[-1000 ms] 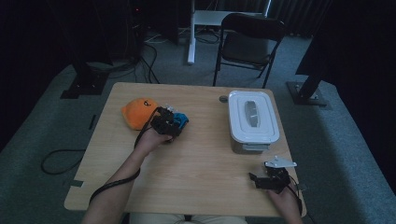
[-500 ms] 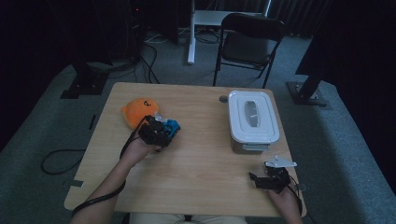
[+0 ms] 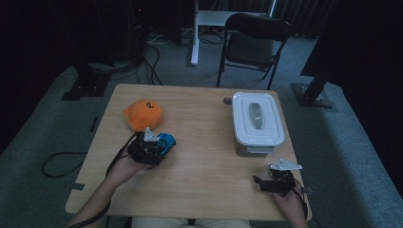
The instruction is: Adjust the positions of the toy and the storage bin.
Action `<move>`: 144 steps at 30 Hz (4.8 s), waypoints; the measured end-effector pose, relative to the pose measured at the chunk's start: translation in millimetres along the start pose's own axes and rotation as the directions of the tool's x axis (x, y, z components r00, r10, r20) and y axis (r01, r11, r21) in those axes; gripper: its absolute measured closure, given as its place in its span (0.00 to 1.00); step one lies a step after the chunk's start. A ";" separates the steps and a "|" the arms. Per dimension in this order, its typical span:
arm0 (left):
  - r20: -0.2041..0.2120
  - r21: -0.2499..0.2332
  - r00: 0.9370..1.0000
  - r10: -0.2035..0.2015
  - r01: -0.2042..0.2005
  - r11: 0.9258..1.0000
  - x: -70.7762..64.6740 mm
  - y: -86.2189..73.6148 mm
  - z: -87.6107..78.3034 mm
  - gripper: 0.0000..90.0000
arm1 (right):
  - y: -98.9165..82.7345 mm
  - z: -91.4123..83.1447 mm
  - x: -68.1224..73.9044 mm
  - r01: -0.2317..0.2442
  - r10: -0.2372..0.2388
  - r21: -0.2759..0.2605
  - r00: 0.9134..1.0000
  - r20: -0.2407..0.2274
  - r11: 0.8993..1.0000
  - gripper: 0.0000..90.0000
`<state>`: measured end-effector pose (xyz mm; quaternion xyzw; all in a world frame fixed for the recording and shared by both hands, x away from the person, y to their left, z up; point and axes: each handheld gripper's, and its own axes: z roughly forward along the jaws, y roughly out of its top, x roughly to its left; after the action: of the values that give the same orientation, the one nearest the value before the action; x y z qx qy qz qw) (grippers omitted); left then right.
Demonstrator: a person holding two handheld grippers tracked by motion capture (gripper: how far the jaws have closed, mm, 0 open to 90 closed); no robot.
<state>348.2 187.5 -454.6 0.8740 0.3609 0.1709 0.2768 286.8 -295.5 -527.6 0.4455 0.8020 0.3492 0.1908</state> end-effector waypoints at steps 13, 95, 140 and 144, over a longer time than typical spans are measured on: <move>0.031 -0.060 0.992 0.120 -0.118 0.991 -16.9 -54.8 -26.6 0.30 | 0.0 0.1 -0.1 0.000 0.000 -0.001 1.000 0.001 1.000 0.18; -0.109 -0.130 0.978 -0.177 0.163 0.978 146.2 -1.6 4.6 0.26 | 0.0 0.0 -0.1 -0.002 0.002 -0.001 1.000 0.004 1.000 0.18; -0.203 -0.102 0.934 -0.294 0.279 0.955 93.6 -22.4 -29.2 0.83 | -0.1 0.0 -0.4 -0.004 0.004 -0.002 1.000 0.009 1.000 0.18; -0.258 -0.101 0.906 -0.337 0.321 0.942 81.4 -33.2 -37.1 0.83 | -0.1 0.0 -0.4 -0.004 0.004 -0.001 1.000 0.009 1.000 0.18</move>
<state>367.4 279.4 -437.4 0.7607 0.5326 0.2502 0.2741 287.0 -295.8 -527.6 0.4485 0.8000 0.3482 0.1940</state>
